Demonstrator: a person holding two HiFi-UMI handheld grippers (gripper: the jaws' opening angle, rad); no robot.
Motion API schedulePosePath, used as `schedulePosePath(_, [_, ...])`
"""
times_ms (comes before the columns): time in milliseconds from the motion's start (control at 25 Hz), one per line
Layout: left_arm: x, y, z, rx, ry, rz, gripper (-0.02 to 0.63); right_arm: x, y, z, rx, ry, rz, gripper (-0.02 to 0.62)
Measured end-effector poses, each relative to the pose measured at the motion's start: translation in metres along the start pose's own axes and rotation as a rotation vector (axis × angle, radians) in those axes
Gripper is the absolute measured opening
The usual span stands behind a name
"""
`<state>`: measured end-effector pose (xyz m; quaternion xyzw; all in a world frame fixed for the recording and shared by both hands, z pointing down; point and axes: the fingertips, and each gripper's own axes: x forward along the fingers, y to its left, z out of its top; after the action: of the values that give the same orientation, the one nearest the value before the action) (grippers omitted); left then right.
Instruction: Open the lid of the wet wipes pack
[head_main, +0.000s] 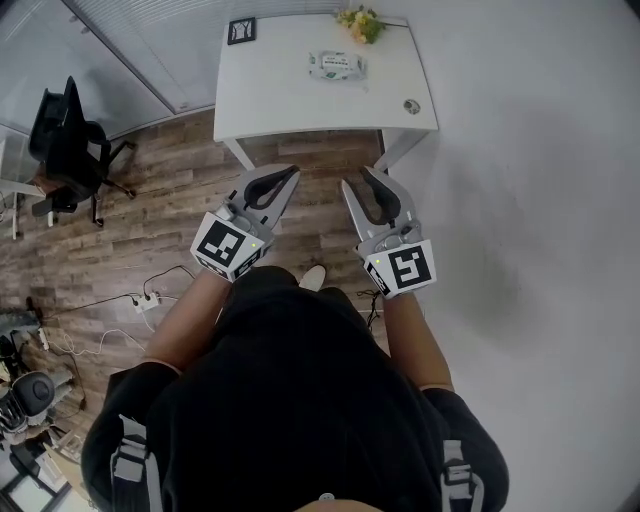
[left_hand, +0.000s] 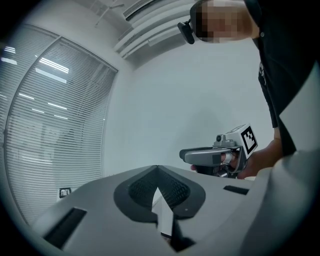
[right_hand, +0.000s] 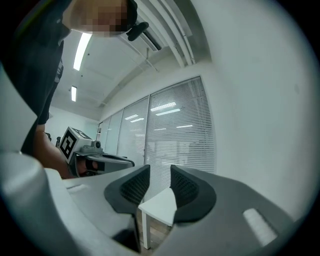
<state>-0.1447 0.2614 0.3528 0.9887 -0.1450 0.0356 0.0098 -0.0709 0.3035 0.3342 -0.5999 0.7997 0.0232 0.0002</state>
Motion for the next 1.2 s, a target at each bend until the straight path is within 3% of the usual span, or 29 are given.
schedulePosePath(80, [0.006,-0.002,0.004,0.003,-0.01,0.002,0.005,-0.005,-0.01,0.003,0.001,-0.004,-0.01,0.184])
schedulePosePath(320, [0.024,-0.008,0.009,0.015,-0.011,0.018,0.005,-0.016,-0.028,-0.005,0.032,0.023,0.004,0.285])
schedulePosePath(640, [0.042,0.003,0.008,0.032,0.0,0.027,0.005,-0.001,-0.046,-0.018,0.051,0.046,0.009,0.299])
schedulePosePath(1200, [0.11,0.092,-0.007,-0.004,0.006,0.009,0.003,0.079,-0.109,-0.039,0.02,0.127,-0.016,0.304])
